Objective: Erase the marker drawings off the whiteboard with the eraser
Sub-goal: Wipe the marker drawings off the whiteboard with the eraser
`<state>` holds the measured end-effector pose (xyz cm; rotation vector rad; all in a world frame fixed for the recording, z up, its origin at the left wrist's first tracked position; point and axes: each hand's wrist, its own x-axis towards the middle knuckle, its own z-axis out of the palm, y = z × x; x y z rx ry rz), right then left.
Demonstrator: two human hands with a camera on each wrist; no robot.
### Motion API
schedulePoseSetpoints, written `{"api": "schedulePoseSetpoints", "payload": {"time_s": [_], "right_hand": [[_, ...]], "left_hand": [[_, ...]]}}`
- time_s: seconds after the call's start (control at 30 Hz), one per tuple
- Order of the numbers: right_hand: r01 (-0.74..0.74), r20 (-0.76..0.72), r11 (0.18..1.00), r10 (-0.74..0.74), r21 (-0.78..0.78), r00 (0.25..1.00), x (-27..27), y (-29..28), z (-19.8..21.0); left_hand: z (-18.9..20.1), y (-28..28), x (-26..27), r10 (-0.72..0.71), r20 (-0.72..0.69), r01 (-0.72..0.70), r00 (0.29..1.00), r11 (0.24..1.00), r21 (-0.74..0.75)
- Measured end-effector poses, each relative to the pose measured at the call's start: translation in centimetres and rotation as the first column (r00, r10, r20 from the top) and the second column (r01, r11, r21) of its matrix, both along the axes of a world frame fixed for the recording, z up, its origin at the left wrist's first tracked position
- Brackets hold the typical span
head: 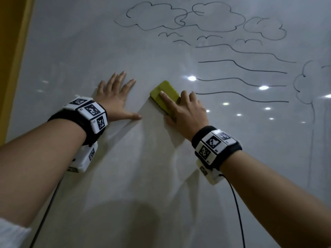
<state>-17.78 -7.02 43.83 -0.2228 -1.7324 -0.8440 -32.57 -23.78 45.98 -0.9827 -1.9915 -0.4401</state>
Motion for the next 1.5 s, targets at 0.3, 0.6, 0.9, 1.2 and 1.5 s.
{"api": "schedulePoseSetpoints", "payload": {"time_s": [0.3,0.6,0.9,1.2,1.5], "right_hand": [[0.037,0.117,0.998,-0.030,-0.060,0.993,3.0,2.0,3.5],[-0.089,-0.026,0.963,0.085,-0.253,0.996,2.6,3.1,1.6],[-0.001,-0.073,0.922,-0.030,-0.386,0.997,3.9,3.6,3.5],[0.073,0.005,0.917,-0.077,-0.393,0.997,4.0,3.3,1.8],[-0.023,-0.102,0.873,-0.032,-0.488,0.994,2.5,2.4,1.3]], "left_hand": [[0.8,0.8,1.3,-0.019,0.077,0.010,0.997,0.994,0.106],[0.7,5.4,3.3,-0.052,-0.082,0.061,0.995,0.993,0.106],[0.3,7.8,3.5,-0.072,-0.116,0.078,0.991,0.996,0.049],[0.4,7.7,3.4,-0.078,-0.124,0.083,0.989,0.996,0.037],[0.3,7.4,3.7,-0.075,-0.102,0.076,0.992,0.997,0.014]]}}
